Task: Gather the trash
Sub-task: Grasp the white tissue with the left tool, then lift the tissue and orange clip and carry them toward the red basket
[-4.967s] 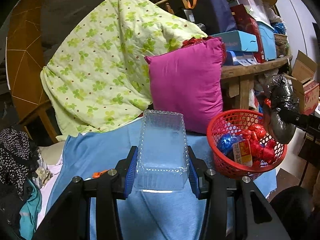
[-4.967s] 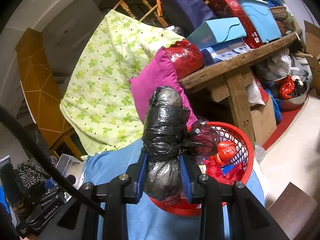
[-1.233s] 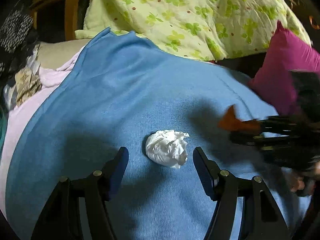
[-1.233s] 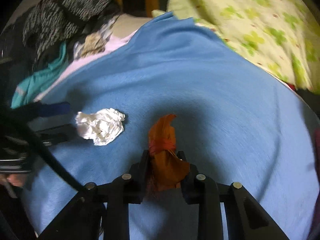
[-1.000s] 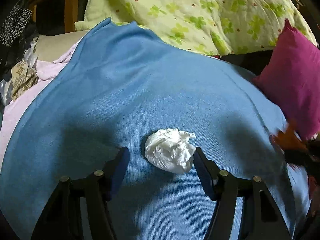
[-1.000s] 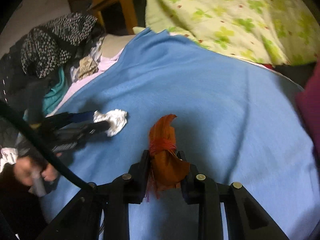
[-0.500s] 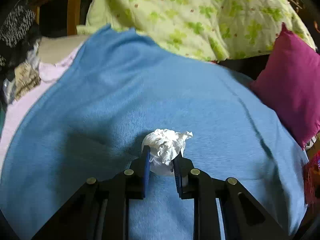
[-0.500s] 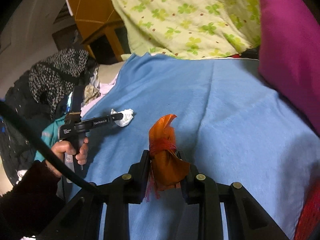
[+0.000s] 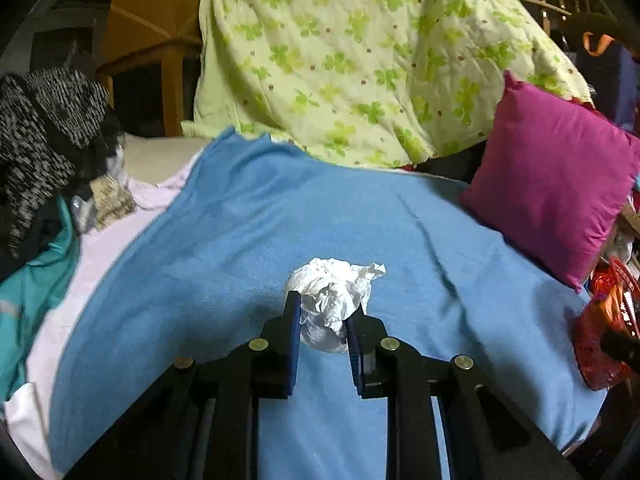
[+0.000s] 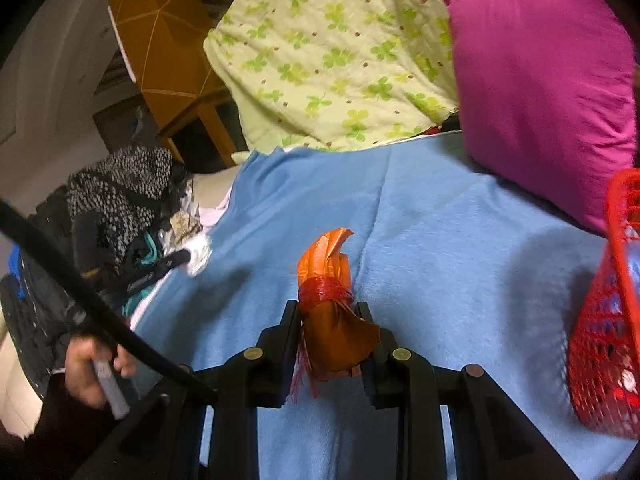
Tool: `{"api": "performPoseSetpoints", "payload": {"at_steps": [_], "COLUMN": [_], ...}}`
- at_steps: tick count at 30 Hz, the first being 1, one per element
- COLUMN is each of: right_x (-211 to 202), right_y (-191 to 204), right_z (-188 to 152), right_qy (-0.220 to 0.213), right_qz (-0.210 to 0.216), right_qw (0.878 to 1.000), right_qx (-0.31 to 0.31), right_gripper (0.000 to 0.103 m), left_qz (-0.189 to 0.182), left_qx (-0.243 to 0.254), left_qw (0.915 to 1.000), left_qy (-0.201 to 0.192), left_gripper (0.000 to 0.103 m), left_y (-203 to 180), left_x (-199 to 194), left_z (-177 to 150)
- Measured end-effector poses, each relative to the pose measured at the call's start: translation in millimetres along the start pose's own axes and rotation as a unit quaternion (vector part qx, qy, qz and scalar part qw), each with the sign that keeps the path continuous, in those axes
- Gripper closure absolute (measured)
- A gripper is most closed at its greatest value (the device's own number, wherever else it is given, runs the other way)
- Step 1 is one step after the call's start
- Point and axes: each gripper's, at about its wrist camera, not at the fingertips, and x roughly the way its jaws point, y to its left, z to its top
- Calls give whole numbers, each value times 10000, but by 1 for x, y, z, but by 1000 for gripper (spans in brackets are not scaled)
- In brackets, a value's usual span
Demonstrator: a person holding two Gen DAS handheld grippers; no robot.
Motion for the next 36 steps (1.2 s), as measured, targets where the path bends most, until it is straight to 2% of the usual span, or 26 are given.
{"api": "performPoseSetpoints", "payload": {"at_steps": [10, 13, 16, 23, 26, 29, 31, 36], "right_x": [-55, -66, -79, -96, -105, -120, -125, -122], "right_y": [28, 39, 47, 57, 56, 56, 56, 51], "right_z": [10, 14, 19, 7, 13, 20, 19, 7], "right_qy": [-247, -173, -231, -299, -353, -594, -716, -621], "right_qz": [-72, -103, -53, -103, -11, -26, -127, -198], "right_qw": [9997, 9998, 9997, 9995, 9993, 9982, 9973, 9979], "right_qx": [-22, 43, 60, -2, 110, 73, 25, 25], "right_gripper": [74, 74, 74, 74, 74, 74, 74, 74], "left_qz": [342, 326, 467, 526, 462, 609, 588, 591], "left_qx": [691, 768, 841, 855, 833, 894, 853, 849], "left_qw": [9936, 9918, 9880, 9858, 9861, 9826, 9837, 9840], "left_qy": [-828, -965, -1209, -1348, -1361, -1509, -1470, -1454], "left_gripper": [80, 80, 80, 80, 80, 80, 80, 80], "left_y": [-46, -52, -54, -57, -62, -67, -68, -73], "left_x": [-112, -138, -158, -180, -187, -193, -191, -189], "left_z": [6, 10, 12, 17, 23, 22, 22, 20]}}
